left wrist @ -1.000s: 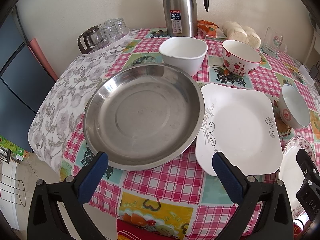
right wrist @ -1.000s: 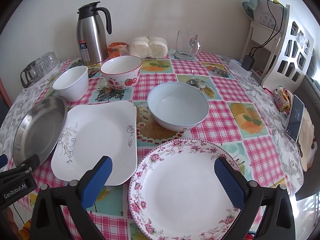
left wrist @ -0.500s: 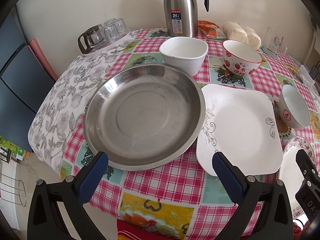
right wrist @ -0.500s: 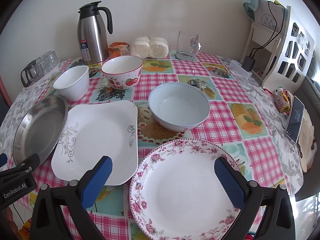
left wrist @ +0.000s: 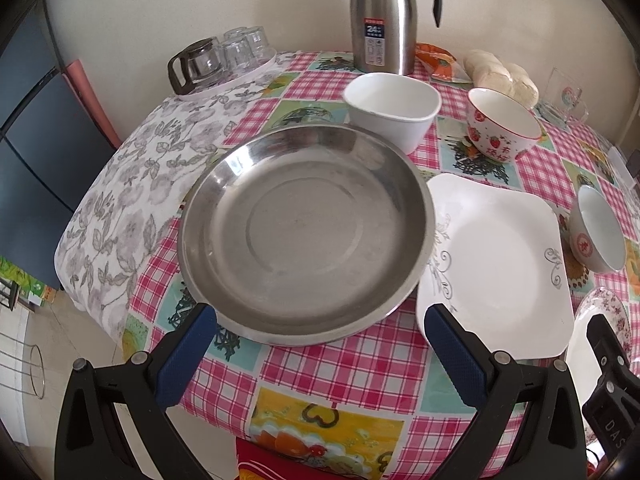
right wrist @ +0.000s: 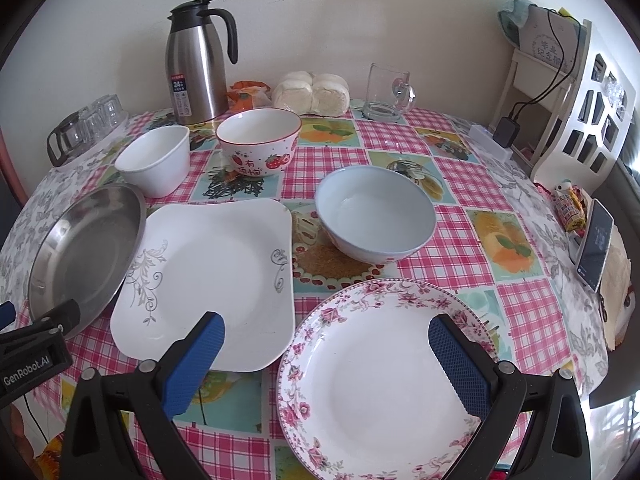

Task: Organize plates and bowls
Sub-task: 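Close the left tool on the steel plate rim while the right tool grips it too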

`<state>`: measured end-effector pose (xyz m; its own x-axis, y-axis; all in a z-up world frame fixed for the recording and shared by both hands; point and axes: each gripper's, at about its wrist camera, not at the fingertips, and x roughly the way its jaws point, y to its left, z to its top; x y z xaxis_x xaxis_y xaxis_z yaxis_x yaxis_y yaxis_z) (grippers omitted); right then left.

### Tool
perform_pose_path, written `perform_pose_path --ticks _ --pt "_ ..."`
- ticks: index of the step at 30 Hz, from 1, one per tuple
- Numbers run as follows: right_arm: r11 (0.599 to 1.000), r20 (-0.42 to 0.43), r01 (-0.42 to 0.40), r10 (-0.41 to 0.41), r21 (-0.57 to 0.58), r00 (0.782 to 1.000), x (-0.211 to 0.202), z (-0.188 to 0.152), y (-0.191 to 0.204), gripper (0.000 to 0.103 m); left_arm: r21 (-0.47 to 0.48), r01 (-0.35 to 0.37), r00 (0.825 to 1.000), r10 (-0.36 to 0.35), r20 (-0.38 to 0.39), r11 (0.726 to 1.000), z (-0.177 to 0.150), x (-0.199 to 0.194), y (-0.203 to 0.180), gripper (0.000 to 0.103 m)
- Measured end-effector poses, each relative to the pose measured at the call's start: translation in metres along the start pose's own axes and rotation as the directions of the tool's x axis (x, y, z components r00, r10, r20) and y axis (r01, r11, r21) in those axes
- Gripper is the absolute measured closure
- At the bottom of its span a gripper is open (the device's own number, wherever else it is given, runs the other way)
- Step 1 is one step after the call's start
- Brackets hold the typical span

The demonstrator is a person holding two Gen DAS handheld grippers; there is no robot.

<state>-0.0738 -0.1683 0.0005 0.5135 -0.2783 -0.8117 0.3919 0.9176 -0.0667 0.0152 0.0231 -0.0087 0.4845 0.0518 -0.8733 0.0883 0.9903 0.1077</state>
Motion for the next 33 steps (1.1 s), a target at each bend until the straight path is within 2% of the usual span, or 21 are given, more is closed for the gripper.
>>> perform_pose_path --ticks 5,8,12,17,21,26,30,33 --pt "1.000 0.004 -0.011 0.011 -0.029 1.000 0.000 0.001 0.015 0.000 -0.043 -0.003 1.000 0.003 0.003 0.999 0.003 0.003 0.015 0.000" --pt "0.998 0.006 -0.039 0.039 -0.044 0.999 0.001 0.004 0.025 0.000 -0.119 -0.005 0.999 0.009 0.035 0.993 0.005 0.002 0.035 0.000" --pt "0.991 0.017 -0.123 0.124 -0.055 0.992 0.003 0.012 0.042 0.000 -0.264 -0.034 0.995 0.057 0.080 0.964 0.009 0.003 0.077 0.000" --pt "0.972 0.018 -0.210 0.213 -0.108 0.977 0.010 0.018 0.070 0.000 -0.384 -0.023 0.997 0.048 0.055 0.923 0.009 0.018 0.116 0.000" --pt "0.949 -0.001 -0.290 0.292 -0.126 0.956 0.019 0.024 0.090 0.000 -0.420 0.014 0.999 0.001 0.036 0.908 0.006 0.029 0.127 0.000" --pt "0.923 -0.027 -0.364 0.364 -0.122 0.931 0.034 0.030 0.107 0.001 -0.447 0.112 0.994 -0.095 0.059 0.888 0.007 0.042 0.136 0.000" --pt "0.904 -0.074 -0.419 0.413 -0.087 0.907 0.052 0.035 0.116 0.012 -0.480 0.214 0.976 -0.165 0.142 0.851 0.009 0.048 0.148 0.000" --pt "0.894 -0.099 -0.440 0.432 -0.082 0.897 0.062 0.036 0.125 0.020 -0.490 0.245 0.963 -0.151 0.223 0.837 0.010 0.045 0.155 0.000"
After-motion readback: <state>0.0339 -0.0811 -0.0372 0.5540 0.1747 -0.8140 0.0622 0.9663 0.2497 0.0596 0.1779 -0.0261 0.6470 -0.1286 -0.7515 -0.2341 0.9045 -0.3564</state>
